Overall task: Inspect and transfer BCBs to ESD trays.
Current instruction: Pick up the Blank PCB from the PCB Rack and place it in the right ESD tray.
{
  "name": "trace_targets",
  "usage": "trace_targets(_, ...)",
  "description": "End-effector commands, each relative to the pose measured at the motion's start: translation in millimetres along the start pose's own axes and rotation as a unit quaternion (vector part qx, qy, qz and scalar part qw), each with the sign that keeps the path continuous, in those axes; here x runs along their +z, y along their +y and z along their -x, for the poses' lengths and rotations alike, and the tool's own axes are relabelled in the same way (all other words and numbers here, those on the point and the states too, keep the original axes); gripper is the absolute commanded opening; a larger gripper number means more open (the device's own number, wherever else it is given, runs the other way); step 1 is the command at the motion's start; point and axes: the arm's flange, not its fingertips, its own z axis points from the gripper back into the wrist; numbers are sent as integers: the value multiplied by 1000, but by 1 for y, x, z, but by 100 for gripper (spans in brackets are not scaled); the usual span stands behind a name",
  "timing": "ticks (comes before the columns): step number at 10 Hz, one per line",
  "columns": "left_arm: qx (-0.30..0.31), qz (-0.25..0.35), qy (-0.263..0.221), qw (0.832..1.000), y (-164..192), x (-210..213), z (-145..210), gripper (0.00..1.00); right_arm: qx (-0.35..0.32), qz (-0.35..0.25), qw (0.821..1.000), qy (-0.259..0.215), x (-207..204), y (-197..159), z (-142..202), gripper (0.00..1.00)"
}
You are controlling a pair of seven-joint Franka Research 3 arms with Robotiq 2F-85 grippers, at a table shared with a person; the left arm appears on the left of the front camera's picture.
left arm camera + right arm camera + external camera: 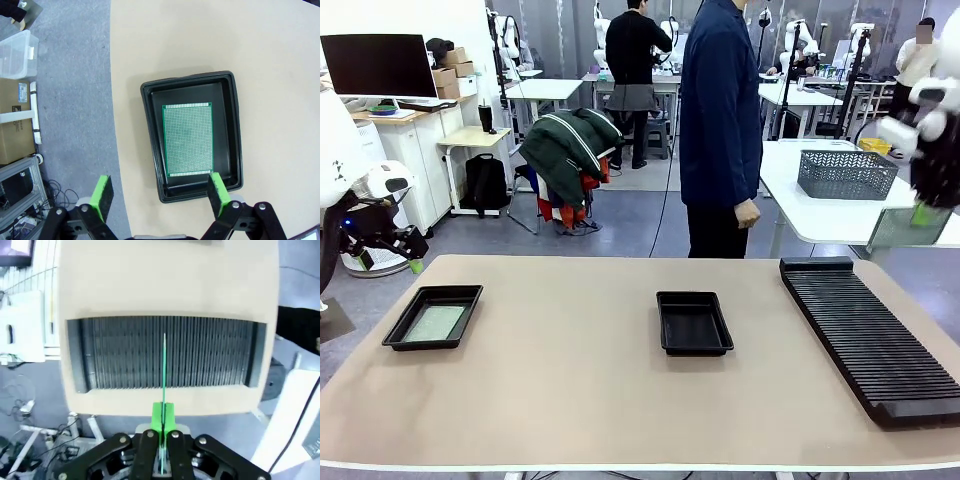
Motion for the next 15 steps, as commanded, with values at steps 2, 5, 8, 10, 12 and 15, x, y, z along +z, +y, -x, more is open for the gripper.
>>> trace_targets(2, 0, 2, -3, 1000, 1, 0, 1, 100, -33, -3, 999, 2, 59, 0, -12, 2)
trace_targets(5, 0, 2, -3, 1000, 1, 0, 1, 100, -52, -4, 999, -3, 104, 11, -14, 2)
trace_targets(8, 0, 2, -3, 1000, 1, 0, 1, 100, -42, 7, 999, -2, 107, 17, -11, 2)
trace_targets(10, 0, 2, -3, 1000, 1, 0, 1, 100, -42, 7, 999, -2, 107, 17, -11, 2)
trace_targets(12, 0, 2, -3, 1000, 1, 0, 1, 100, -42, 7, 999, -2, 107, 17, -11, 2)
trace_targets(15, 0, 2, -3, 1000, 1, 0, 1, 100, -44, 4, 999, -5, 109, 18, -12, 3)
